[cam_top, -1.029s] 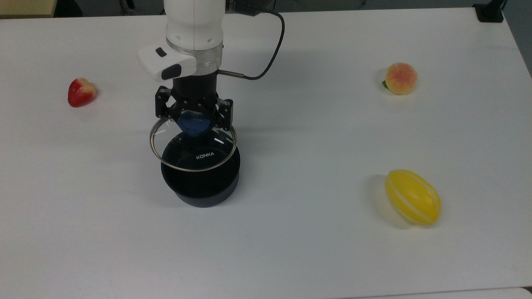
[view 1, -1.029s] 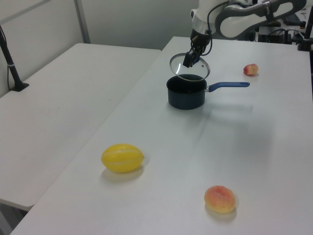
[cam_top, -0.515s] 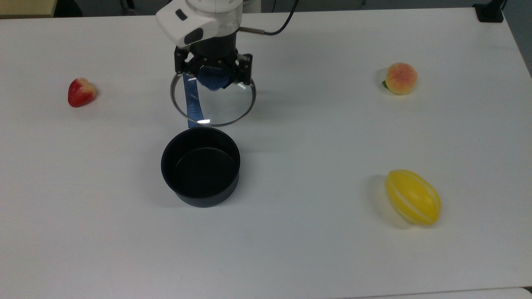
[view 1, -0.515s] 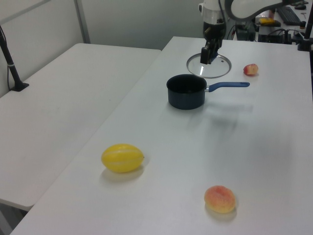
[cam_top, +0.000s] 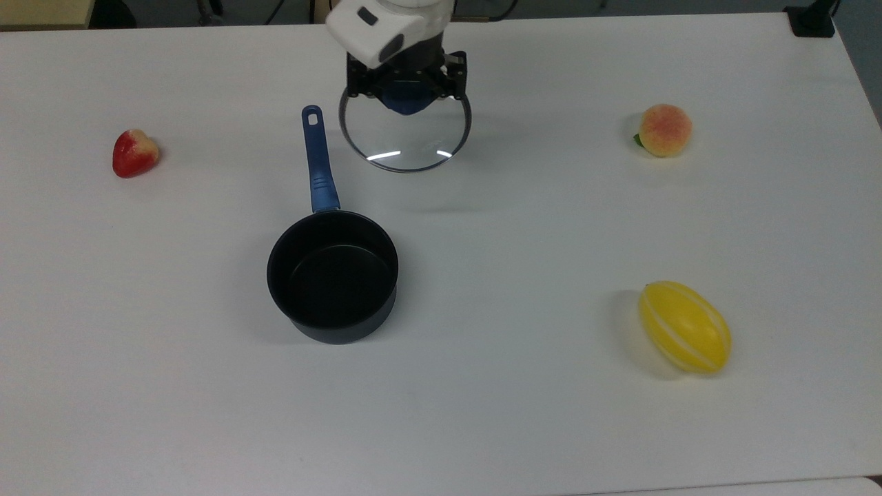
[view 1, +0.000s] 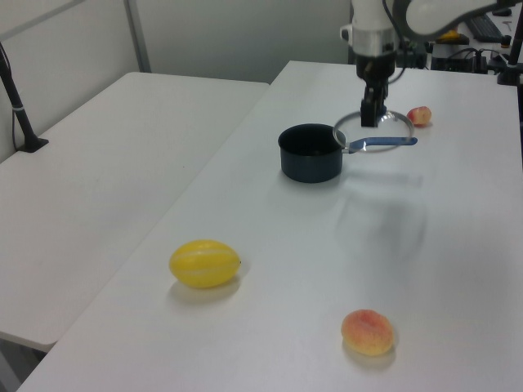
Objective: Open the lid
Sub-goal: 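Carry the lid beside the saucepan and lower it onto the table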
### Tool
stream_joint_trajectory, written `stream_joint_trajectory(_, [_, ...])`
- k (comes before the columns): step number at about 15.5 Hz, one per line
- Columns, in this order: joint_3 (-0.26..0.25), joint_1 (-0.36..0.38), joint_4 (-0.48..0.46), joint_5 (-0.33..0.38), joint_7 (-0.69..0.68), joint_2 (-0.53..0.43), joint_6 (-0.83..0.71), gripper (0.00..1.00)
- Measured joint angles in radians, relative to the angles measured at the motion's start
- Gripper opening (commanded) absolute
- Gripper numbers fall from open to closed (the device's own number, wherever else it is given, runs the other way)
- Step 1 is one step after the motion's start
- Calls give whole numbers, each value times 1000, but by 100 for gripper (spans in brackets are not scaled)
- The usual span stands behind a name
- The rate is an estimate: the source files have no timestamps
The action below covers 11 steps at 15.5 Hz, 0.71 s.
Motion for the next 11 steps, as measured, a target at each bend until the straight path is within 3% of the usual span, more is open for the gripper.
stream_joint_trajectory(5, [53, 0, -117, 0, 0, -11, 0, 6])
stream_joint_trajectory(11, [60, -1, -250, 0, -3, -24, 38, 6])
